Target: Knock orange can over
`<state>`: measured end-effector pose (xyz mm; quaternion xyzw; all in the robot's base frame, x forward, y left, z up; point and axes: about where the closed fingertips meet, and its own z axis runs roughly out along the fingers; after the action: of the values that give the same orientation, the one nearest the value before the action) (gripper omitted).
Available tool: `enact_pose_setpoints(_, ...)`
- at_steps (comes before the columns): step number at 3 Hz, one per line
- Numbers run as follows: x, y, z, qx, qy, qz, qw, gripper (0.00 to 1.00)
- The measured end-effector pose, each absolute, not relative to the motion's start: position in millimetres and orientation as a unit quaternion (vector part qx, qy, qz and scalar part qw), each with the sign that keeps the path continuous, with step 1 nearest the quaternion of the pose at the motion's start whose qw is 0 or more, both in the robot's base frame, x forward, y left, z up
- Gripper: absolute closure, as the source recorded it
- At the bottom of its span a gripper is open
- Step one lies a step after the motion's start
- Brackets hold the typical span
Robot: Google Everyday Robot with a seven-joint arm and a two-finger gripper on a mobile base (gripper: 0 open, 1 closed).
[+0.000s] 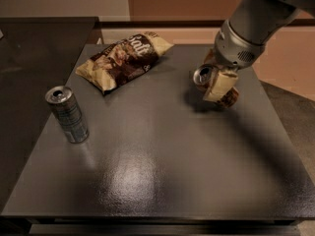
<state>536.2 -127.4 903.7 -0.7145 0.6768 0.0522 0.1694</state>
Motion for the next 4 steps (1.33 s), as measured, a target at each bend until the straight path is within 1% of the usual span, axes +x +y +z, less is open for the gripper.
enact_pose_setpoints(1, 535, -124, 895, -0.728, 0.67, 0.039, 0.14, 0.82)
enact_pose_setpoints(2, 535, -115, 891, -0.743, 0.657, 0.031, 0.124, 0.59)
enact_pose_setpoints(4, 534, -98, 877, -0.762, 0.638, 0.038, 0.103, 0.13)
